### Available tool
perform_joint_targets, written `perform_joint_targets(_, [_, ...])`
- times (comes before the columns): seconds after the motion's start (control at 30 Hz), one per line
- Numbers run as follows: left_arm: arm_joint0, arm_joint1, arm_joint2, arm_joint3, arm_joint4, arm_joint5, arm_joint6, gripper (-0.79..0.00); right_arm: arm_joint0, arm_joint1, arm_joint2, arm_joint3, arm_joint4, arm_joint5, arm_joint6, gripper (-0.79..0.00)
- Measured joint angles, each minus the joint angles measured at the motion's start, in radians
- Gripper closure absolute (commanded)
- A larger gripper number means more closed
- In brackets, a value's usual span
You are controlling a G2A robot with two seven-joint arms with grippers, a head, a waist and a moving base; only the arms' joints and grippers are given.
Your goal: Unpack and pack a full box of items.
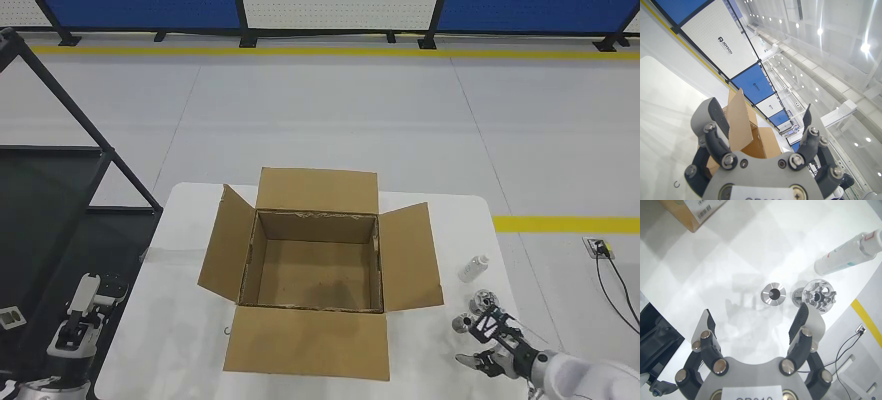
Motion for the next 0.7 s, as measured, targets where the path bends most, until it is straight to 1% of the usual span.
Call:
perform_joint_targets(0.03, [0.0, 0.0, 0.0, 0.0, 0.0, 0.0, 0.0, -0.785, 0.012, 0.0, -0.009, 0.012, 0.011, 0.006, 0.011, -0.776])
perform_joint_targets(0.1, [0.0, 0.0, 0.0, 0.0, 0.0, 0.0, 0.0, -0.785, 0.038, 0.0, -0.023, 0.04, 0.035, 0.012, 0.03, -0.717])
perform_joint_targets(0.2, [0.0, 0.0, 0.0, 0.0, 0.0, 0.0, 0.0, -0.785, 0.068, 0.002, -0.039, 0.07, 0.055, 0.014, 0.044, -0.662])
perform_joint_targets(0.33, [0.0, 0.0, 0.0, 0.0, 0.0, 0.0, 0.0, -0.785, 0.1, 0.004, -0.06, 0.102, 0.068, 0.02, 0.057, -0.653])
perform_joint_targets(0.43, [0.0, 0.0, 0.0, 0.0, 0.0, 0.0, 0.0, -0.785, 0.123, 0.004, -0.075, 0.124, 0.077, 0.031, 0.06, -0.613])
perform_joint_targets(0.47, [0.0, 0.0, 0.0, 0.0, 0.0, 0.0, 0.0, -0.785, 0.132, 0.005, -0.08, 0.133, 0.081, 0.033, 0.06, -0.57])
perform_joint_targets(0.5, [0.0, 0.0, 0.0, 0.0, 0.0, 0.0, 0.0, -0.785, 0.138, 0.005, -0.084, 0.139, 0.083, 0.035, 0.06, -0.545])
perform_joint_targets(0.53, [0.0, 0.0, 0.0, 0.0, 0.0, 0.0, 0.0, -0.785, 0.144, 0.005, -0.087, 0.145, 0.084, 0.037, 0.06, -0.551])
perform_joint_targets(0.6, [0.0, 0.0, 0.0, 0.0, 0.0, 0.0, 0.0, -0.785, 0.158, 0.006, -0.098, 0.157, 0.086, 0.042, 0.06, -0.628])
perform_joint_targets(0.7, [0.0, 0.0, 0.0, 0.0, 0.0, 0.0, 0.0, -0.785, 0.173, 0.007, -0.113, 0.171, 0.088, 0.044, 0.06, -0.563])
